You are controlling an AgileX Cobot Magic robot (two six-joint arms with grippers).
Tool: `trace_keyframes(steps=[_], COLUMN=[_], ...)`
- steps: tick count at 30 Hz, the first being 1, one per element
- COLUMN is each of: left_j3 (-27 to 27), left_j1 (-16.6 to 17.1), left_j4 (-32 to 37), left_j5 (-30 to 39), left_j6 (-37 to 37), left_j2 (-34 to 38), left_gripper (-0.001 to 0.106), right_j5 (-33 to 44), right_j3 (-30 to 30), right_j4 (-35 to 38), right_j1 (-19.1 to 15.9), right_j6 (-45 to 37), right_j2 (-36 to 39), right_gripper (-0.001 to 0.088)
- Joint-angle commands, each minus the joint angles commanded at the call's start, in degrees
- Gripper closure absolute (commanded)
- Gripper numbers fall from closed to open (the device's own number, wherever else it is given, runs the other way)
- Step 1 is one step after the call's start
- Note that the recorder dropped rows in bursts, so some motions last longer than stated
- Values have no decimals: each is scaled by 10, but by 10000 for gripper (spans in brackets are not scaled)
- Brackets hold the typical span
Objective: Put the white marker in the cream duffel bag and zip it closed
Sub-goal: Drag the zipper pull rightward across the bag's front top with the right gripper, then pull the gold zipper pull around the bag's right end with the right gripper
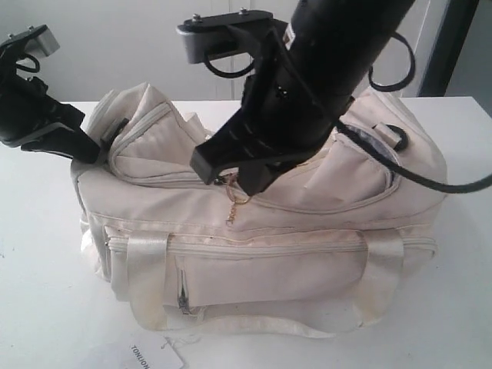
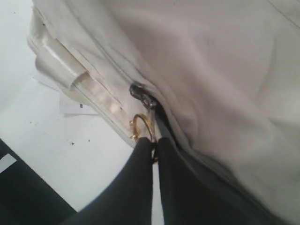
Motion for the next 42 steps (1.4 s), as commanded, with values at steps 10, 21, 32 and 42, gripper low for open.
trace_keyframes(steps=[10, 21, 32, 42], left_j3=[1, 1, 1, 1], left_j1=[0, 0, 0, 0], left_j4=[2, 2, 12, 56], left_j5=[-4, -4, -4, -12], left_j6=[-1, 0, 0, 0], left_j2=[0, 0, 0, 0], left_gripper=[1053, 1053, 1053, 1053], right_j5=[0, 0, -6, -15], right_j3=[43, 78, 102, 102], right_j4=[-29, -26, -26, -74], right_j1=[-31, -94, -157, -228], right_j6=[2, -1, 1, 29], right_j2=[-68, -93, -121, -122], right_gripper=[868, 868, 868, 868])
